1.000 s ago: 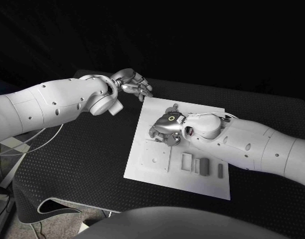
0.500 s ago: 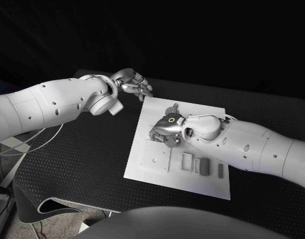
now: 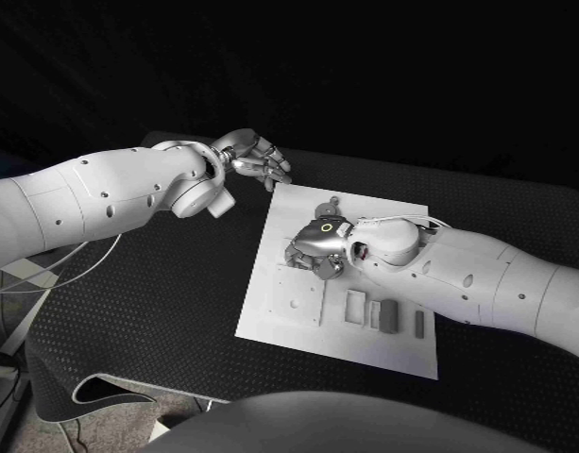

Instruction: Assemble the parts on the task board

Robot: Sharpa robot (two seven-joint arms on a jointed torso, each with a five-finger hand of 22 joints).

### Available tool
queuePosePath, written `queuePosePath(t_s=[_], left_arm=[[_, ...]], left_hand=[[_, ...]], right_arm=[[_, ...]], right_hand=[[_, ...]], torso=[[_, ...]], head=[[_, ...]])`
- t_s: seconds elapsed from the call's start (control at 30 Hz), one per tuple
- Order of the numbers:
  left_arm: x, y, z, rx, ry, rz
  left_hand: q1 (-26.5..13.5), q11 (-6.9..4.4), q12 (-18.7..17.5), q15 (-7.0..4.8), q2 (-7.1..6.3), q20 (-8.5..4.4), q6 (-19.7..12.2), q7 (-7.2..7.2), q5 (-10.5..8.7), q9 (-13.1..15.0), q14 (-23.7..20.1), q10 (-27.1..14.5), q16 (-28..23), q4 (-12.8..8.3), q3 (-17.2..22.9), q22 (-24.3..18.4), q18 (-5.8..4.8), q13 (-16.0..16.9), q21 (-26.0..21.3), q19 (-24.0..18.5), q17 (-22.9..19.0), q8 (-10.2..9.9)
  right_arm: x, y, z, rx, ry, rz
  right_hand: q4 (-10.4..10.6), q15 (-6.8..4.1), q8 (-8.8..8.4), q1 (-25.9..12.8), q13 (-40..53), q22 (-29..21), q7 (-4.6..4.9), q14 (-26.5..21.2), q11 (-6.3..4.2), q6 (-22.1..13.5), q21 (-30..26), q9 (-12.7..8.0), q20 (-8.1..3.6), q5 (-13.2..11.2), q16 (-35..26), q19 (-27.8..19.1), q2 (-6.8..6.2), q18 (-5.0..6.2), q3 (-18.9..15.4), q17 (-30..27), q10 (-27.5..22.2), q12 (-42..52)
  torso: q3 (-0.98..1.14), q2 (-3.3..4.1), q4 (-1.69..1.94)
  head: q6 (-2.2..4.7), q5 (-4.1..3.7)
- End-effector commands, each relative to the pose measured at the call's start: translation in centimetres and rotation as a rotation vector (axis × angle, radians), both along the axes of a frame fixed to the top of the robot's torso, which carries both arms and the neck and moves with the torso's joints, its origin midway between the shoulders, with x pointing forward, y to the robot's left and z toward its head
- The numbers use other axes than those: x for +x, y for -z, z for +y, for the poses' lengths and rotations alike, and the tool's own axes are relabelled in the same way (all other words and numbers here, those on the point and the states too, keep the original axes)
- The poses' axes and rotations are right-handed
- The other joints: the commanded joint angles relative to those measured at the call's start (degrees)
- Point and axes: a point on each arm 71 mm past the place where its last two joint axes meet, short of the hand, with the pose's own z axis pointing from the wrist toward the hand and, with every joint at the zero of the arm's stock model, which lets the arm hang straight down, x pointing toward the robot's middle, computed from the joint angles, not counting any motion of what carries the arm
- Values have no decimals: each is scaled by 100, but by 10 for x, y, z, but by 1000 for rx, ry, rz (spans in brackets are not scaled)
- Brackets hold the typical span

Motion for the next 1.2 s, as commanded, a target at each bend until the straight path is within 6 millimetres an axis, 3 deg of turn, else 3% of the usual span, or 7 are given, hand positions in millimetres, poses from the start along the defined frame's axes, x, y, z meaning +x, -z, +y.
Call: queuePosePath(t_s=[0.03, 0.1, 0.2, 0.37, 0.83, 1.2], left_arm=[[0, -1, -3, -3, 16, 0], [0, -1, -2, -3, 14, 0], [0, -2, -1, -2, 13, 0], [0, -2, -3, -3, 16, -1], [0, -2, -1, -1, 14, 4], [0, -2, 1, 3, 8, 2]], left_hand=[[-14, 8, -13, 10, 36, -13, -25, -4, 7, -8, 34, 0, -31, 40, -9, -8, 13, 7, 18, 40, 9, 19], [-14, 8, -13, 10, 37, -14, -24, -4, 8, -8, 34, 0, -32, 41, -9, -8, 14, 7, 18, 40, 11, 20], [-14, 8, -12, 10, 37, -14, -24, -4, 8, -8, 35, 0, -33, 42, -9, -8, 14, 8, 19, 40, 12, 20], [-15, 8, -12, 10, 37, -14, -24, -4, 8, -8, 35, 0, -36, 43, -9, -8, 14, 8, 19, 40, 15, 21], [-19, 8, -12, 10, 39, -13, -25, -4, 8, -10, 37, 0, -43, 50, -10, -10, 13, 10, 19, 40, 24, 23], [-25, 9, -14, 11, 40, -13, -28, -3, 8, -12, 38, -3, -52, 60, -12, -12, 13, 11, 18, 38, 33, 23]], right_arm=[[-1, 6, -3, -11, 8, 15], [-2, 6, -3, -5, 8, 20], [-2, 6, -3, 3, 8, 18], [-1, 6, -4, 8, 15, 19], [0, 4, -7, 44, 25, 12], [-4, 1, -7, 79, 27, 11]], right_hand=[[3, 11, 62, -34, -27, 117, 73, -35, 3, 108, 44, 29, 2, -31, 42, -27, 92, 160, -14, -11, -38, 53], [6, 5, 97, -131, -52, 112, 160, -21, -3, 190, 59, 47, 2, -30, 57, -7, 213, 160, -13, -25, -24, 78], [5, -3, 126, -174, -76, 111, 239, -12, -11, 283, 69, 49, -9, -30, 69, 0, 241, 160, -3, -39, -19, 96], [12, -1, 189, -232, -114, 108, 316, 9, -3, 489, 90, 53, -25, -30, 90, 26, 290, 160, 13, -61, 3, 132], [19, 6, 218, -327, -161, 103, 324, 35, 3, 658, 106, 43, -34, -30, 112, 59, 376, 160, 31, -86, 24, 167], [16, 3, 199, -345, -173, 101, 330, 44, 2, 647, 108, 32, -39, -30, 113, 69, 373, 160, 33, -94, 30, 171]], torso=[[0, -1, -2], [2, -1, -2], [7, -2, -14], [-5, -3, -10], [4, -7, -3], [-1, -6, -6]], head=[[0, 1], [0, -1], [0, -6], [0, -15], [0, -25], [0, -36]])
